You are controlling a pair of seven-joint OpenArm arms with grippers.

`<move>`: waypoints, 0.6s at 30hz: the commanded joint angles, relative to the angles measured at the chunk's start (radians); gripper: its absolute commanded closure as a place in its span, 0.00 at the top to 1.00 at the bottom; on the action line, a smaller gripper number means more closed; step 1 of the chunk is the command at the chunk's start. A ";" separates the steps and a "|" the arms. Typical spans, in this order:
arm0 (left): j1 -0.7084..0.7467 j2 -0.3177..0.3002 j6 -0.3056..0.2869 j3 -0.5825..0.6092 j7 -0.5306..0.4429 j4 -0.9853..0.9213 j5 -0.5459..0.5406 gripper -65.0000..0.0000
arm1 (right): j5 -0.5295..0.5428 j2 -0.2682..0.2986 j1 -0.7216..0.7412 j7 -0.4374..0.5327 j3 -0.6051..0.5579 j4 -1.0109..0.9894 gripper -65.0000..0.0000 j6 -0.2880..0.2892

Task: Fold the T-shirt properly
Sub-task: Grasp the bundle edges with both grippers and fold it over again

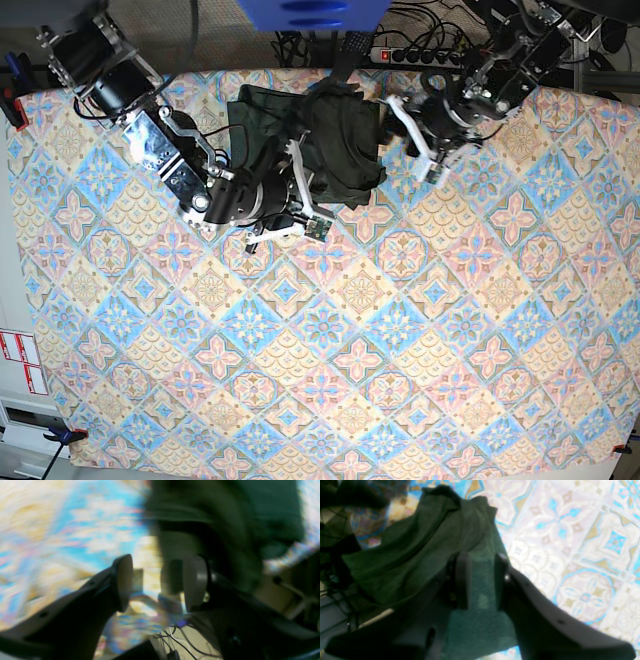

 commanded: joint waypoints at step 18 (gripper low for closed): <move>-0.133 0.075 0.002 0.263 -0.008 -0.140 0.178 0.28 | 0.009 0.005 0.009 0.109 0.082 -0.037 0.14 0.003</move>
